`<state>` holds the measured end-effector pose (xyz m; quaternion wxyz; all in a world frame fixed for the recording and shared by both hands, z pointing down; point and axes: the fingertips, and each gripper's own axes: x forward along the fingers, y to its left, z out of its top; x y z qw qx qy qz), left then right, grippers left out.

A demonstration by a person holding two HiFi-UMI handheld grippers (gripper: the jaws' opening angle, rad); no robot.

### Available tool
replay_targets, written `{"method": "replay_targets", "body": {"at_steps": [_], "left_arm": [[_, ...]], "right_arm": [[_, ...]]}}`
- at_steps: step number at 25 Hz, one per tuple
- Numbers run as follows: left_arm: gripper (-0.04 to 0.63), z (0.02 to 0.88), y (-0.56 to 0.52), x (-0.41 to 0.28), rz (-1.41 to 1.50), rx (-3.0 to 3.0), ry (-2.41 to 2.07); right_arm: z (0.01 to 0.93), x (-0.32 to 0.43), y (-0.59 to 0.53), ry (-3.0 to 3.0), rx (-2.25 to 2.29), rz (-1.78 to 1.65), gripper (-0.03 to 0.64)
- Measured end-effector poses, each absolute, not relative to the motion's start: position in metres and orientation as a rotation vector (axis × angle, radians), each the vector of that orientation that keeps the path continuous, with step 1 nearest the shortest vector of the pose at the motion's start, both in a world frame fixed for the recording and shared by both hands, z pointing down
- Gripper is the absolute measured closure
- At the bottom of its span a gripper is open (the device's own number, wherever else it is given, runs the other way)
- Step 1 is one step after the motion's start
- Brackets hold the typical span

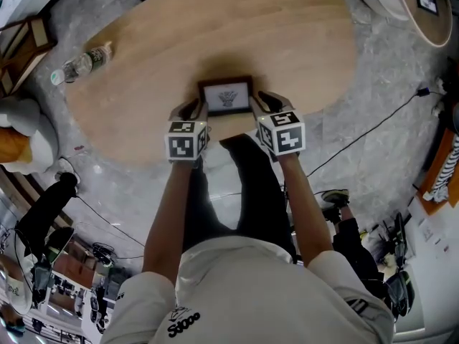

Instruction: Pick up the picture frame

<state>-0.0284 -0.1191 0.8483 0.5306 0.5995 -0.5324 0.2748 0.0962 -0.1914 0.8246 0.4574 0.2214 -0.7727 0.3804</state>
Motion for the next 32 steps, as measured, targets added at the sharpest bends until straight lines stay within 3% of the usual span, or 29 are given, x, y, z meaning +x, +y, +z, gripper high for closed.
{"method": "replay_targets", "body": {"at_steps": [32], "left_arm": [[0.492,0.864,-0.128,-0.023,0.612,1.446,-1.298]], "right_arm": [[0.863,0.096,-0.171,-1.847,0.498,0.904,0.515]]}}
